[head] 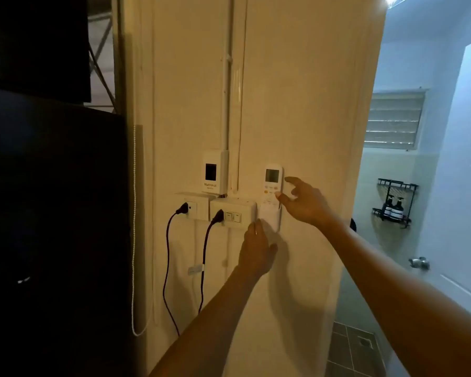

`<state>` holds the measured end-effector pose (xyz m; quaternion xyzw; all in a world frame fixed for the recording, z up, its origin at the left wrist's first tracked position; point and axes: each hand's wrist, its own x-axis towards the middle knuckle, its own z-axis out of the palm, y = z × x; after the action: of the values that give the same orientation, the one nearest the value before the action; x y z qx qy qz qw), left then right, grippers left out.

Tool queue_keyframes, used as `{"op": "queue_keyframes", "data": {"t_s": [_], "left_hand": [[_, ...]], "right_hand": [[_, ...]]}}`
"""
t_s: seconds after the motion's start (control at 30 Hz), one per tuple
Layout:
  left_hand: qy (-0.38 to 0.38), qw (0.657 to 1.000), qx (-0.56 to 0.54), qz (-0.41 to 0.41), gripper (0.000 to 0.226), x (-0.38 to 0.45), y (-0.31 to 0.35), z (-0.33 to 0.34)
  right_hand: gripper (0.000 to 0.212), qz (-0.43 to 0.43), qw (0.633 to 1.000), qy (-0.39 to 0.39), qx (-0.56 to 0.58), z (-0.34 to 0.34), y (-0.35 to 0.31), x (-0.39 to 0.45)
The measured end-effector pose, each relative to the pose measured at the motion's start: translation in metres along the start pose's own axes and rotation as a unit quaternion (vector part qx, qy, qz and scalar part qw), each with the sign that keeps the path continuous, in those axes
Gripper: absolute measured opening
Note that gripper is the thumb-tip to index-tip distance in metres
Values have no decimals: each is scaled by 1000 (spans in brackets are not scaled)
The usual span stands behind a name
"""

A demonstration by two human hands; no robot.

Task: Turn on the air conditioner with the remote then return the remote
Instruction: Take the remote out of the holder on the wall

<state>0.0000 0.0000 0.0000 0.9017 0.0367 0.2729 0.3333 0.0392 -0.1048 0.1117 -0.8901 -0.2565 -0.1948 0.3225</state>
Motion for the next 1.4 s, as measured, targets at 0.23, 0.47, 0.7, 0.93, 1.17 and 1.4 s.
{"op": "queue_keyframes", "data": {"t_s": [0.23,0.47,0.7,0.93,1.17,1.4], "left_hand": [[119,991,-53,10,81,27,-6,24],[150,987,-59,-1,84,49,-10,42],[174,984,-42,-2,82,52,-10,48],[195,981,-23,-7,79,52,-8,49],[175,984,-29,-8,80,53,-11,49],[170,985,-37,-9,80,53,-12,49]], "right_hand": [[45,-15,995,89,48,-9,-5,57],[31,-5,994,82,74,-4,-9,76],[24,-2,994,45,103,-7,-5,86],[22,-40,994,93,35,1,-4,89],[20,-59,991,114,-50,5,-8,91],[20,-56,991,112,-53,5,-6,94]]}}
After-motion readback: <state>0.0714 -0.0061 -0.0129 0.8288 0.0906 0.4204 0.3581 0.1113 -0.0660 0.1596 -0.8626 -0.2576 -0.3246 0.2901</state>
